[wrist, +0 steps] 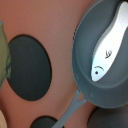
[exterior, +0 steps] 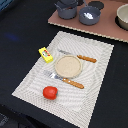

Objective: Interact with the objects in diverse but meaningful ways.

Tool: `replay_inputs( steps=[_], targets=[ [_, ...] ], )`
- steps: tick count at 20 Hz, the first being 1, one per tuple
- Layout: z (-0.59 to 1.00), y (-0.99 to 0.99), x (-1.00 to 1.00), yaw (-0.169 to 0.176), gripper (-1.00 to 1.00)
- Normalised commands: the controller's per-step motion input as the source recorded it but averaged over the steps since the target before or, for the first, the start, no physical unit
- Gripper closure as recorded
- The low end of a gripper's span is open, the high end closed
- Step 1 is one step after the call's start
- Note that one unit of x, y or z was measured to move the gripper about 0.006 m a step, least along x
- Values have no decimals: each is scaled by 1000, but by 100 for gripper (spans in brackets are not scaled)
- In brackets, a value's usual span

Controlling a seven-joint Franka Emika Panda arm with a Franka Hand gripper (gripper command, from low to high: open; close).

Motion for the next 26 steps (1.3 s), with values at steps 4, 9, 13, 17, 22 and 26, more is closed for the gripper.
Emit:
replay_inputs(
  steps=[4, 9, 13, 17, 22, 26],
  targets=[
    [234, -861, 517, -4, -100],
    [42, -959, 395, 0, -100],
    [-4, -1000, 305, 0, -100],
    [0, -1000, 294, 0, -100],
    [-10, -1000, 267, 0, -100],
    [-122, -1000, 259, 0, -100]
  ],
)
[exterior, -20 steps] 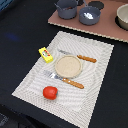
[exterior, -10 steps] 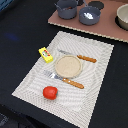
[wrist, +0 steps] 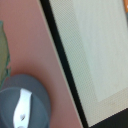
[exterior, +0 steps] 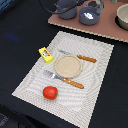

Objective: Interact with the objects in diverse but meaningful ways.

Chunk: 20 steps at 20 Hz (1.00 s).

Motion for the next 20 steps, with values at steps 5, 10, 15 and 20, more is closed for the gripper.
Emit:
replay_inputs(
  steps=[5, 10, 15, 20],
  targets=[
    [-122, -995, 338, 15, -100],
    [-179, -954, 403, 52, -100],
    [-198, -946, 405, 58, -100],
    [-204, -917, 320, 88, -100]
  ],
)
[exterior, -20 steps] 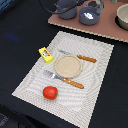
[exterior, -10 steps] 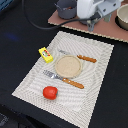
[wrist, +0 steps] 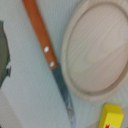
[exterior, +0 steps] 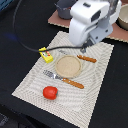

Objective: Interact with the objects in diverse but meaningful ways.

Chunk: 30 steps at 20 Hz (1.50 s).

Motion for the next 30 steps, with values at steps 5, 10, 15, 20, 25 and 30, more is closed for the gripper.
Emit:
replay_inputs(
  steps=[5, 10, 15, 20, 25, 30],
  targets=[
    [5, -720, 29, 177, -100],
    [137, -739, -121, 134, -100],
    [69, -732, -236, 98, -100],
    [-147, -689, -159, 47, -100],
    [-309, -431, -382, 13, -100],
    [-292, -52, -325, 0, -100]
  ],
)
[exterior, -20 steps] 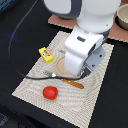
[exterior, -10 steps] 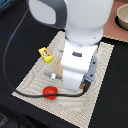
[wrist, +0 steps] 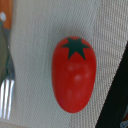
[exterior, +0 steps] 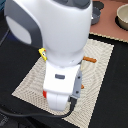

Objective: Interact with the objects in diverse but meaningful ways.

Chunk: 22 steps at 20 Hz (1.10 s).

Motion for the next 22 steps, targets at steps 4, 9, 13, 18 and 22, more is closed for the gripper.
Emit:
replay_inputs(
  steps=[4, 9, 13, 18, 22],
  targets=[
    [-275, 36, -454, 0, -100],
    [-281, 25, -460, 0, -100],
    [-331, 0, -503, 0, -100],
    [-318, 0, -514, 0, 100],
    [-261, 0, -447, 0, 100]
  ],
)
